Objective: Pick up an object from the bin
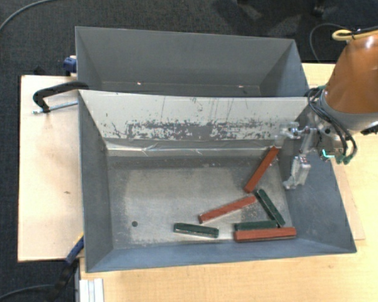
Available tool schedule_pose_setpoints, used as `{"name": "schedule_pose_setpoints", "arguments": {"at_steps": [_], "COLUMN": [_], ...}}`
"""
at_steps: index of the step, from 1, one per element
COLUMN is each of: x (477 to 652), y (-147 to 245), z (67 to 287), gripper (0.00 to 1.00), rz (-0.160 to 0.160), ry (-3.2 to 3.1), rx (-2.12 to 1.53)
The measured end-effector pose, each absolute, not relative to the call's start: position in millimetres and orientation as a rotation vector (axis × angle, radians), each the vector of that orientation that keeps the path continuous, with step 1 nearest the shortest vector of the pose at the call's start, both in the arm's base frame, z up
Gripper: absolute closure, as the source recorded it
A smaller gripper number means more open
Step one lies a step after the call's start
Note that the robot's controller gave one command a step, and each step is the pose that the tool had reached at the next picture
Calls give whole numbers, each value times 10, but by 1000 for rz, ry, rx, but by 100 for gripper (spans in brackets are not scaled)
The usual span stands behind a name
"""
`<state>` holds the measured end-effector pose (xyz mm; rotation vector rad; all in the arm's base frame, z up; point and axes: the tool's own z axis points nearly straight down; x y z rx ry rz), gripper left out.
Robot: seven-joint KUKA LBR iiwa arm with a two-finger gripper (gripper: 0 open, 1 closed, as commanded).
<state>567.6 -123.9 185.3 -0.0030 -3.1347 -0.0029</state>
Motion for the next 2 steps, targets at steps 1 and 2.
{"name": "schedule_pose_setpoints", "arguments": {"at_steps": [1,2], "x": [5860,5088], "y": [-1053,-806], "z": [721,712], "gripper": [0,0], "rz": [-5,-1], "ry": [-3128,-3078], "rx": [231,639]}}
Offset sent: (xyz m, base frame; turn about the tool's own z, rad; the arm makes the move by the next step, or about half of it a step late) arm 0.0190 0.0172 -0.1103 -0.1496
